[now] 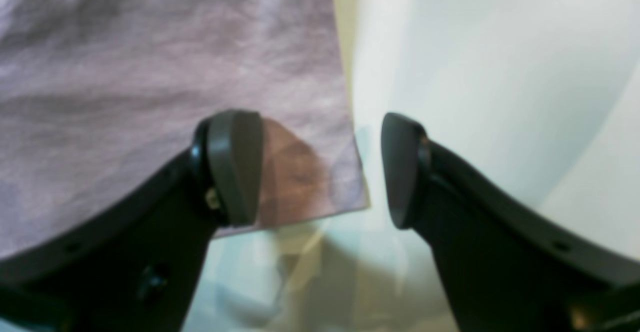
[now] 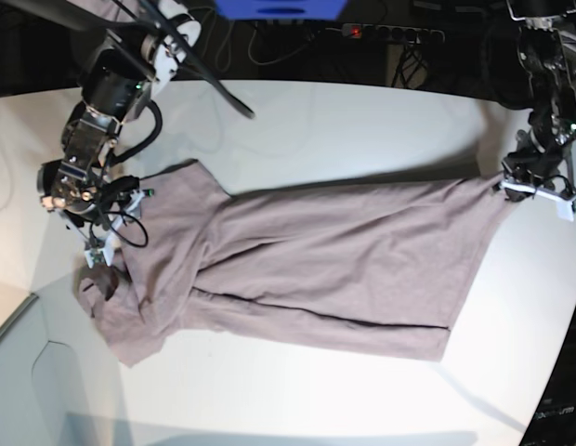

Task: Layout the t-shirt on the table in an organized manner, then fold the t-shirt properly
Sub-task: 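Pull the shirt corners apart with both grippers to spread it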

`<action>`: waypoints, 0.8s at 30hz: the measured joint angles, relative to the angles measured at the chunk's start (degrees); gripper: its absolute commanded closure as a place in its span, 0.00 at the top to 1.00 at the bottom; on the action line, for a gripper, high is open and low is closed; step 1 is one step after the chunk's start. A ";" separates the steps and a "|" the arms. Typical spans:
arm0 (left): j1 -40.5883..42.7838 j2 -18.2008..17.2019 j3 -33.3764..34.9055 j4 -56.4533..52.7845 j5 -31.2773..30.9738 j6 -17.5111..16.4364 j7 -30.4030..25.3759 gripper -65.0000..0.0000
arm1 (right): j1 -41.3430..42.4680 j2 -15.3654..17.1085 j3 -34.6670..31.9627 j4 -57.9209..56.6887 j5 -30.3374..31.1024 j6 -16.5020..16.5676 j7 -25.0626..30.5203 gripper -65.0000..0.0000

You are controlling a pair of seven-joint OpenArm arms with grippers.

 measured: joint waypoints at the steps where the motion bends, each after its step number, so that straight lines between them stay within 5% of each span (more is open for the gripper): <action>1: -0.02 0.00 0.00 0.00 0.00 0.02 0.00 0.00 | -0.33 0.00 0.00 0.07 0.26 0.00 0.48 0.53; 8: -0.02 0.00 0.00 0.00 -0.02 0.02 0.00 0.00 | -1.38 -0.35 -0.39 0.09 1.18 0.00 1.29 0.00; 13: 0.00 0.02 0.00 0.00 -0.04 0.02 0.02 0.00 | -3.02 -0.50 -0.39 2.99 0.74 0.07 0.22 0.00; 19: 0.02 0.22 0.02 0.00 -0.24 -0.17 0.20 0.00 | -9.31 -4.17 0.07 20.09 -0.57 0.20 -2.25 0.00; 24: 0.00 0.35 0.07 0.17 -0.63 -0.42 0.63 0.00 | -13.99 -3.85 -0.39 33.03 0.70 0.13 -0.81 0.00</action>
